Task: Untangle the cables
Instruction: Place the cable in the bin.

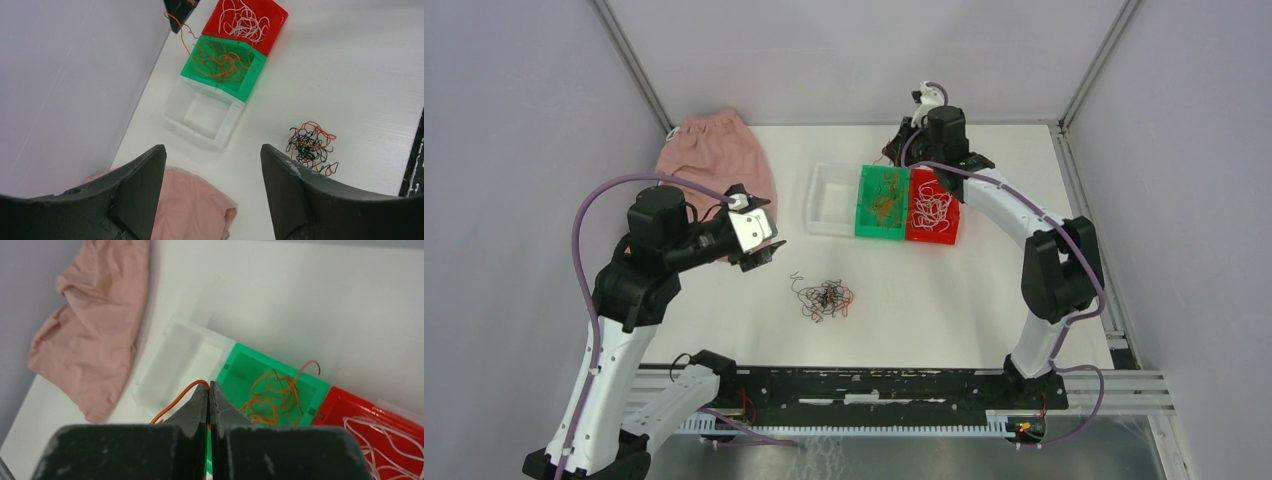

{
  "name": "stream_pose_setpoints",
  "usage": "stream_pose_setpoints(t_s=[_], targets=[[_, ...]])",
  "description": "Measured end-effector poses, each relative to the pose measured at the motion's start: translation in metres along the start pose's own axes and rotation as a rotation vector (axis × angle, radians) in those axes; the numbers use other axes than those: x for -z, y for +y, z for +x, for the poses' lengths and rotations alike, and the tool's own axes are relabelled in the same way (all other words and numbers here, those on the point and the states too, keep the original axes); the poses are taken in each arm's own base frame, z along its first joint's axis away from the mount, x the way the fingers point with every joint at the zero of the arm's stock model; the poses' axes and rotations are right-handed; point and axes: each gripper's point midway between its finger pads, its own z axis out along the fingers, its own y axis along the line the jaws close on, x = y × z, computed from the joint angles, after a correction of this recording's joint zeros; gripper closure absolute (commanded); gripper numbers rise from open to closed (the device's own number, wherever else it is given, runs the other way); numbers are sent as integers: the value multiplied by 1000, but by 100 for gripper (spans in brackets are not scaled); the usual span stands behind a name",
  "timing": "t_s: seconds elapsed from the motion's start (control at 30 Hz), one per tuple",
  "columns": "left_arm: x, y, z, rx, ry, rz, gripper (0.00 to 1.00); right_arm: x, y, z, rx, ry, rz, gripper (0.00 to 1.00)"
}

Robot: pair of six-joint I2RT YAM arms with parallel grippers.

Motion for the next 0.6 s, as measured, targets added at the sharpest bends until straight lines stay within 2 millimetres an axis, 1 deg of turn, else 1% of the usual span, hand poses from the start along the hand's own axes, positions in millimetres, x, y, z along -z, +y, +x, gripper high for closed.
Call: stream_pose_setpoints(t_s=[0.07, 0.17, 0.3, 0.37, 0.47, 0.53, 0.6], targets=[[0, 0, 0, 0, 0, -1, 23, -7, -9, 21, 18, 53, 36, 99], [1, 1, 1, -1, 5, -7, 23, -14, -15, 47, 52, 119, 74, 99], [0, 1, 2, -1, 7, -10, 23, -19, -18, 69, 98, 178, 109, 99], [0, 1, 2, -1, 8, -9, 23, -22, -21, 78, 117, 201, 127, 97], [0, 1, 2, 0, 8, -9, 23, -24, -29, 93, 136, 243, 161, 82], [0, 1, 2, 0, 8, -9, 23, -24, -35, 100, 141, 265, 182, 67], [0, 0, 3, 0, 8, -8, 23, -21, -37, 104, 144, 283, 191, 46]])
